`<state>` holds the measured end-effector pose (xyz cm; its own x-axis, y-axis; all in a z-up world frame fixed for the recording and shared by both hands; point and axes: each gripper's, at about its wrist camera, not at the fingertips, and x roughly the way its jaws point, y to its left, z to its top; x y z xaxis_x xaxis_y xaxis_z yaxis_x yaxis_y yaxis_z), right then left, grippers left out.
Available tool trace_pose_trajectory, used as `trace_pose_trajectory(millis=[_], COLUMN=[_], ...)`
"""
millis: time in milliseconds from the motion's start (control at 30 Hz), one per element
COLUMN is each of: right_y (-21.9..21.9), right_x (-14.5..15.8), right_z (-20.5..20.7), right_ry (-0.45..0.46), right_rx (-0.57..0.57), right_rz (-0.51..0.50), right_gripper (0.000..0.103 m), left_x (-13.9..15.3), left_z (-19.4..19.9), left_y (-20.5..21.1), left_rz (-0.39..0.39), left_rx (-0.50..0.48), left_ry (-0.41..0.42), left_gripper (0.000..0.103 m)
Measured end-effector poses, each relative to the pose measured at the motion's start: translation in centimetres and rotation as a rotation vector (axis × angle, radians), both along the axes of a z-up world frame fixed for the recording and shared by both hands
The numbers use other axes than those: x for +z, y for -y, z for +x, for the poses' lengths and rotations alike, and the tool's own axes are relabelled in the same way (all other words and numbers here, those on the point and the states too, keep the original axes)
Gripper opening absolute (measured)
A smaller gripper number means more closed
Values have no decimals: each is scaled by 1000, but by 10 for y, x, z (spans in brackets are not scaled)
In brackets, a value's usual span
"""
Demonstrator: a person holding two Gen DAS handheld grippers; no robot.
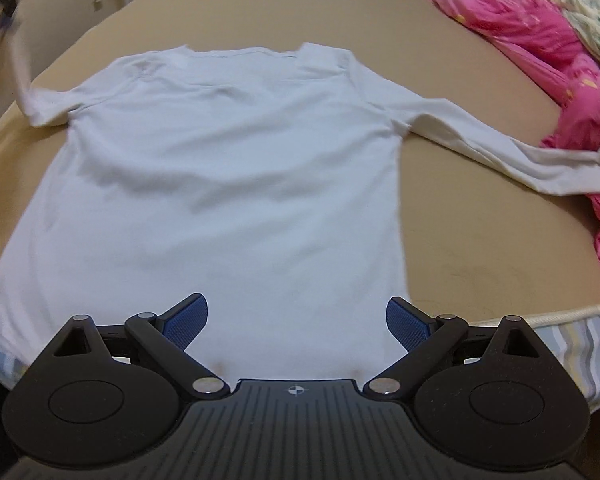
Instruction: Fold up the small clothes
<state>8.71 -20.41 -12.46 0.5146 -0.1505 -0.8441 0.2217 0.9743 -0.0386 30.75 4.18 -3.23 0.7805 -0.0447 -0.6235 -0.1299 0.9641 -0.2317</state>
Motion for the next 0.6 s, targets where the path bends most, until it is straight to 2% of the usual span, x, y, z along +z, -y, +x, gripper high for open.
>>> trace_pose_trajectory(millis=[33, 67, 100, 133, 233, 300, 400, 500, 600], right_y=[5, 10, 15, 21, 38, 50, 71, 92, 106], right_x=[1, 2, 3, 4, 7, 7, 8, 16, 23], right_z=[0, -1, -1, -2, -2, 2, 19, 48, 92], right_ry=[8, 16, 21, 25, 47, 60, 92, 178, 279], right_rx=[-14, -26, -35, -44, -66, -87, -131, -170, -180], right_rz=[3, 5, 7, 11, 27, 32, 90, 210, 322], right_gripper=[96, 96, 96, 96, 96, 96, 96, 96, 96], left_x=[-7, -22, -42, -68, -122, -138, -133, -121, -114], left_z=[-17, -35, -50, -65, -93, -92, -76, -49, -18], left_y=[31, 61, 83, 100, 104, 73, 9, -50, -84], left_rz=[21, 50, 75, 106, 242, 265, 249, 195, 155], left_rx=[-90, -174, -268, -356, -412, -368, -220, -91, -23], left_ry=[10, -6, -39, -85, -200, -241, -240, -235, -246], left_gripper=[20, 53, 93, 101, 99, 99, 99, 99, 99])
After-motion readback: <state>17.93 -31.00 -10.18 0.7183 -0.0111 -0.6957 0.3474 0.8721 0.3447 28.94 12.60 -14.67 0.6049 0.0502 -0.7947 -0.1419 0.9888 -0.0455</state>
